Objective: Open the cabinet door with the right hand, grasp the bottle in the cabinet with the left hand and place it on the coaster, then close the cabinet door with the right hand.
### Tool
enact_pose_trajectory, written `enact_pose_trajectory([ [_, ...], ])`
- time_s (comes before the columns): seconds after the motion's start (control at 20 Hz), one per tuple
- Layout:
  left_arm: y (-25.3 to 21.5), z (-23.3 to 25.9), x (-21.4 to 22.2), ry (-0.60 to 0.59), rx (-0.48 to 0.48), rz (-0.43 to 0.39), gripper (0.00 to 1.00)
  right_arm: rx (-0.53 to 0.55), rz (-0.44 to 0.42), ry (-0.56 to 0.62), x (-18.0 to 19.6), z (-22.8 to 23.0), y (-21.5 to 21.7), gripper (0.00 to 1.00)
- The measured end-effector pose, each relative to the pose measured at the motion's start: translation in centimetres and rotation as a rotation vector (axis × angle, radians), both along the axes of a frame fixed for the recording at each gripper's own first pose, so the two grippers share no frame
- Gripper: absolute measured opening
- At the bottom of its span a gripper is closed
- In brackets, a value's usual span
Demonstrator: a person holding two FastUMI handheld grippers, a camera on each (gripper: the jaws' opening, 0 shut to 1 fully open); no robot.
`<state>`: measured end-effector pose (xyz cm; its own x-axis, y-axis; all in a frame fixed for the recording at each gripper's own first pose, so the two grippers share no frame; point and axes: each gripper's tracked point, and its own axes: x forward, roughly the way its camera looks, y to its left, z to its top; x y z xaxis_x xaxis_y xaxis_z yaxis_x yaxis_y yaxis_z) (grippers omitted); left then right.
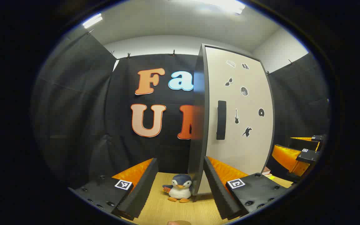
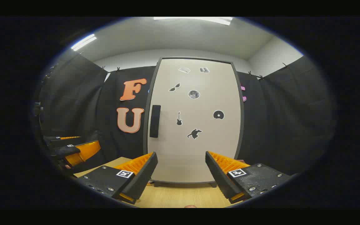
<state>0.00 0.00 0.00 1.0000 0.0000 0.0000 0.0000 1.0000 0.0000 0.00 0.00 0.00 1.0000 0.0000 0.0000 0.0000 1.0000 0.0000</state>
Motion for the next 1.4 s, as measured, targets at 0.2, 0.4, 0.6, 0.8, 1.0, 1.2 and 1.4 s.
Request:
enact_pose_trajectory([
  [0.2, -0.8, -0.6, -0.2, 0.02, 0.003, 0.002, 0.96, -0.026, 0.021, -0.024, 0.0, 0.1, 0.4, 0.95],
  [0.4, -0.8, -0.4, 0.3, 0.03, -0.007, -0.015, 0.95, -0.027, 0.037, -0.034, 1.0, 0.7, 1.8, 0.95],
  [0.6, 0.1, 0.0, 1.1, 0.025, 0.017, -0.019, 0.94, -0.031, 0.044, -0.055, 2.1, 1.1, 3.4, 0.95],
  [0.8, 0.6, -0.2, 1.9, 0.027, 0.039, -0.033, 0.94, -0.046, 0.053, -0.055, 2.9, 0.8, 4.9, 0.94],
  [1.0, 0.9, 0.0, 2.4, 0.016, 0.041, -0.049, 0.95, -0.056, 0.056, -0.04, 4.4, 0.7, 6.4, 0.95],
  [1.2, 2.0, -0.3, 2.8, 0.022, 0.042, -0.052, 0.95, -0.052, 0.05, -0.041, 6.4, 1.1, 7.2, 0.95],
  [1.4, 3.4, -0.8, 3.0, 0.035, 0.036, -0.04, 0.95, -0.06, 0.032, -0.049, 9.4, 1.8, 7.8, 0.95],
])
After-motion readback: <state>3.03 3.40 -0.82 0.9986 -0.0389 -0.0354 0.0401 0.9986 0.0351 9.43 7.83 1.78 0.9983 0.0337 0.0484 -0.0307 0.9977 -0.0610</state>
